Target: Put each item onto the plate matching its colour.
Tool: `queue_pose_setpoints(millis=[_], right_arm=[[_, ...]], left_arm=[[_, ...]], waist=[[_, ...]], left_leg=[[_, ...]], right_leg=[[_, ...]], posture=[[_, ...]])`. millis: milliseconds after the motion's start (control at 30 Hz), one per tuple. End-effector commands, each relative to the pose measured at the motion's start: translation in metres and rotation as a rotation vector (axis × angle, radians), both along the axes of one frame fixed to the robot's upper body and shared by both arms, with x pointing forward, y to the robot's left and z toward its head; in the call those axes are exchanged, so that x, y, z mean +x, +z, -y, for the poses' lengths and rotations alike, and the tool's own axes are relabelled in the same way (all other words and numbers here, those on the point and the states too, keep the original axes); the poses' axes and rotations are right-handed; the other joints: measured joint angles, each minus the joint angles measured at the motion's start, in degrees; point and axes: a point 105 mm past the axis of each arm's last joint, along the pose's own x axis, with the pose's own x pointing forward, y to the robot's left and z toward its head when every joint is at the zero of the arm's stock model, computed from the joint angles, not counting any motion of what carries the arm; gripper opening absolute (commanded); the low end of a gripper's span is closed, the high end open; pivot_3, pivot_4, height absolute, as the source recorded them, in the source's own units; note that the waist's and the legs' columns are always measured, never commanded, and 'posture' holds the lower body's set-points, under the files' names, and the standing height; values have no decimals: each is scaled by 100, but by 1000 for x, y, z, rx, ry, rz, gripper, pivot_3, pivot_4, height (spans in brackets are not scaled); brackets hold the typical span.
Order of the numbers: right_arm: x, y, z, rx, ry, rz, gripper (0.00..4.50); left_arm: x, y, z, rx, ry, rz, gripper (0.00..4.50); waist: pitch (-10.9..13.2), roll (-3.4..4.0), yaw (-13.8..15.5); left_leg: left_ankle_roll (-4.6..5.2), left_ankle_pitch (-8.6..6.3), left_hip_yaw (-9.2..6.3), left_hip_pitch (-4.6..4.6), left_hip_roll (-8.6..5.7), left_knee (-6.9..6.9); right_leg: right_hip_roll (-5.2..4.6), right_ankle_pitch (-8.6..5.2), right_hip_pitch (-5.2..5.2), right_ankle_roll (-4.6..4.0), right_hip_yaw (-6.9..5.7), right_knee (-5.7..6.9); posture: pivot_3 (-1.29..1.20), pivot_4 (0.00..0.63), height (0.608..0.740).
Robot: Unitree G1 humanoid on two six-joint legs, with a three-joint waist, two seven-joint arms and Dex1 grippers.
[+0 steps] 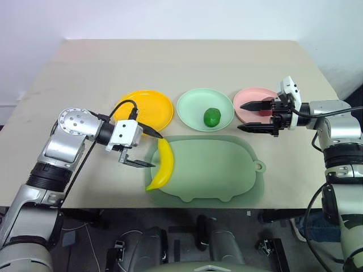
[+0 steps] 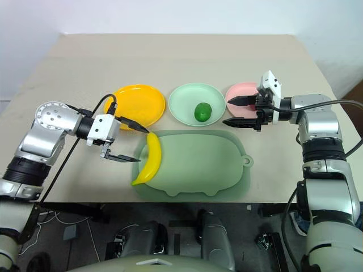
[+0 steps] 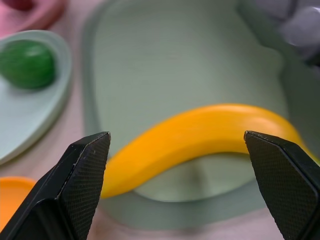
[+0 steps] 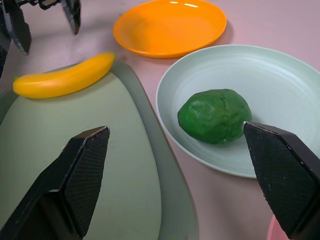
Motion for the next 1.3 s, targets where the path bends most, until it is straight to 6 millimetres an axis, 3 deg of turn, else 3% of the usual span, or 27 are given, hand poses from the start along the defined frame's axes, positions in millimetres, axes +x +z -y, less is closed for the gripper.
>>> queue_pose_setpoints(millis=[33,400,633,1000,1300], right_arm=[[0,17,0,9,5,58,4470],[-1,20,-1,13,5,65,4470],[-1,20,0,13,-2,58,4470],[-1,18,-1,17,-9,59,4470],[-2,21,-3,20,-8,61,4470]], left_arm=[[1,3,1,32,-53,53,4500],[11,-3,21,45,-150,103,4500],[10,-4,22,64,-208,116,4500],[26,-11,18,190,-281,226,4500],[27,-16,36,180,-340,217,4500]], waist=[[0,0,2],[0,0,5],[0,0,3],[0,0,7],[0,0,8]], left_leg=[[0,0,0,0,0,0],[1,-1,-1,0,0,1],[2,-1,-1,-1,1,1],[3,-2,-1,-1,-1,2],[5,-3,-1,-3,0,2]], right_leg=[[0,0,0,0,0,0],[-1,0,1,0,0,0],[-1,0,0,0,0,0],[-1,0,0,0,-1,0],[-1,0,-1,0,0,0]], posture=[[0,150,740],[0,150,740],[0,150,740],[0,150,740],[0,150,740]])
